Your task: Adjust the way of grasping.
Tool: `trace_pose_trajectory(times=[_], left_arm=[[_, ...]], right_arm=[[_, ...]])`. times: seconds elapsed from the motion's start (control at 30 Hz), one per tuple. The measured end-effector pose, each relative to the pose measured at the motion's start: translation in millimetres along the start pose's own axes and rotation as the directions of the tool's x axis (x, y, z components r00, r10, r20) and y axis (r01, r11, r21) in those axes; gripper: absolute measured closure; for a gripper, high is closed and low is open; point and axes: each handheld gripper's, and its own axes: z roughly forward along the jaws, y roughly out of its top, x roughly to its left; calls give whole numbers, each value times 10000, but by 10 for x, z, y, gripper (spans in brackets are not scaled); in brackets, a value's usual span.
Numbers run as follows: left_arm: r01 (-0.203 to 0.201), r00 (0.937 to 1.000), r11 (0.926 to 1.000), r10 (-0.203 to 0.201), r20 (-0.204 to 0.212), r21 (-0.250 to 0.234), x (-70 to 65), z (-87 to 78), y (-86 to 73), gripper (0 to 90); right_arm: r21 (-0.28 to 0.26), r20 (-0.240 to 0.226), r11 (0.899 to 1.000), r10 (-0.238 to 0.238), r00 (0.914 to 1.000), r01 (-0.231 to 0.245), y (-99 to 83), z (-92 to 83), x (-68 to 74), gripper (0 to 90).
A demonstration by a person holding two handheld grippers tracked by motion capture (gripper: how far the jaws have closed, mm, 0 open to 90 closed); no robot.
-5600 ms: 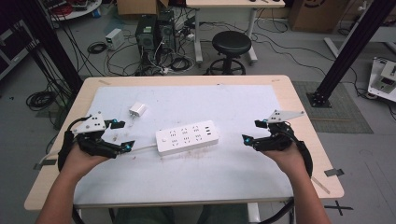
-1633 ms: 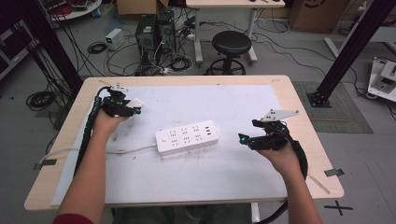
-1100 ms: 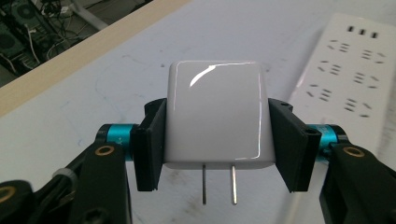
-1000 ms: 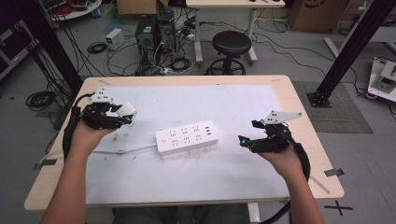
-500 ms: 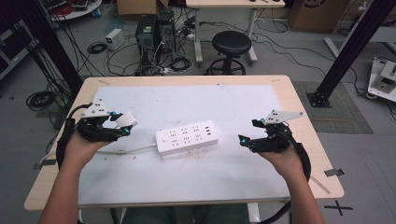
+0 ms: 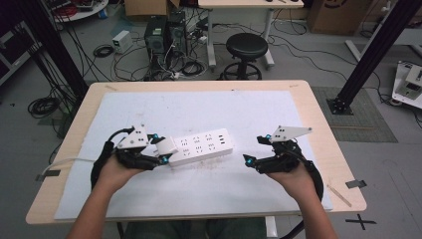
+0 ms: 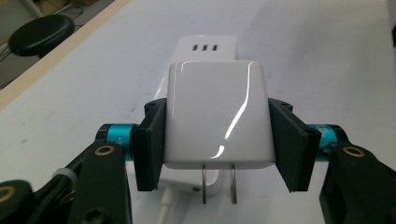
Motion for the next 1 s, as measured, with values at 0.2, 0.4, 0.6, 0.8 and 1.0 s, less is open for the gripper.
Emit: trace_pose_trajectory(times=[0.2, 0.4, 0.6, 0.8, 1.0], left_arm=[[-530, 9966, 9980, 550, 619, -337, -262, 218, 34, 425], [-1379, 9859, 9886, 1429, 872, -609, -488, 358, 60, 425], [-1855, 9785, 9801, 1908, 787, -707, -627, 453, 76, 425], [-2712, 9606, 9584, 2753, 378, -892, -796, 526, 126, 425], [-3245, 9453, 9402, 3263, 2, -1039, -891, 537, 167, 425]], right_arm=[[55, -385, 9998, 189, 9991, -187, -40, 95, 116, 211], [-58, -974, 9994, 330, 9947, -338, -49, 239, 241, 211], [-82, -1766, 9977, 647, 9822, -672, -49, 414, 357, 211], [-343, -2775, 9901, 1211, 9531, -1358, -61, 528, 418, 211], [-300, -3309, 9843, 1546, 9309, -1741, -66, 600, 458, 211]])
